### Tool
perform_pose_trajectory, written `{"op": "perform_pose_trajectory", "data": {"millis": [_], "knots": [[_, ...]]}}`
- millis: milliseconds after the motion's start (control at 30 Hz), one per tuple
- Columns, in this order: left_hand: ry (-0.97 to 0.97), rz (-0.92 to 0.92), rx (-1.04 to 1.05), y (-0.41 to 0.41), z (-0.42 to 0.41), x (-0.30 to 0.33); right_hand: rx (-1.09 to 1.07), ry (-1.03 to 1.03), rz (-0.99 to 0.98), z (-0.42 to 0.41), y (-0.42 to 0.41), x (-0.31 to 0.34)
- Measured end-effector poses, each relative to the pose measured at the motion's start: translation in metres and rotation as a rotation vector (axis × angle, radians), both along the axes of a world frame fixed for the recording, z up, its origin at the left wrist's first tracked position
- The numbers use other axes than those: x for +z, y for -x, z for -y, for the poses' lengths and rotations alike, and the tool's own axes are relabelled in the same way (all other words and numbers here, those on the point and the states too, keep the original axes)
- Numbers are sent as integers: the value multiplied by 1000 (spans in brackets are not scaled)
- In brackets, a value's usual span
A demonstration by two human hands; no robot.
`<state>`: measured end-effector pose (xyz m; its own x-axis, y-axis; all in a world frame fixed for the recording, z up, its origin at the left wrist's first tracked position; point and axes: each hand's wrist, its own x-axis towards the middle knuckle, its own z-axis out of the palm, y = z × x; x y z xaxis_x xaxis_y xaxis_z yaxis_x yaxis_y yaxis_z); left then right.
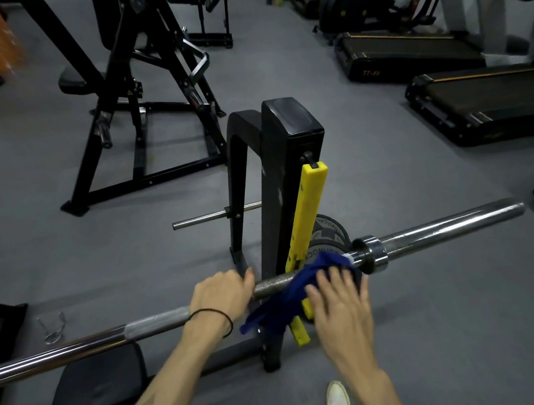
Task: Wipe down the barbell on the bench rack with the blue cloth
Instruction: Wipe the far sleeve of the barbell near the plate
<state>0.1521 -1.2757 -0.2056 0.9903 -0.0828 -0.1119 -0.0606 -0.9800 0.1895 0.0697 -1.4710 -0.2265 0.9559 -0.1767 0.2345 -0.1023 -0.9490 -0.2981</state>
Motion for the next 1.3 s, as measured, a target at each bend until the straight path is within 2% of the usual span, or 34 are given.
{"op": "perform_pose_trajectory", "data": {"millis": [67, 133, 233, 300, 400, 467, 567, 667, 767, 933, 1067, 1200, 1300], "knots": [[30, -15, 8, -3, -1, -2, -50, -41, 1, 5, -3, 1], [-23, 98, 36, 2, 0, -5, -62, -76, -21, -18, 0, 0], [12, 319, -4, 16, 1, -10, 143, -63, 21, -64, 18, -8], [47, 508, -71, 22, -3, -16, 249, -51, 21, -64, 23, -12], [32, 597, -147, 26, -9, -16, 106, -25, 23, -22, 12, -15], [16, 609, -141, 26, -9, -16, 0, -60, 18, -2, 6, -13], [5, 612, -115, 24, -5, -18, -55, -66, 9, -21, 6, -12], [3, 642, -125, 24, -4, -19, 31, -34, 15, -59, 16, -12], [0, 668, -190, 24, -8, -22, 110, -5, 43, -58, 20, -11], [27, 671, -306, 27, -14, -26, -20, -56, 91, -12, 5, -9], [6, 603, -244, 24, -7, -23, -73, -107, 105, -18, -3, -6], [7, 569, -222, 23, -7, -24, 117, -20, 110, -69, 14, -12], [25, 550, -223, 23, -8, -22, 176, -8, 112, -62, 16, -11]]}}
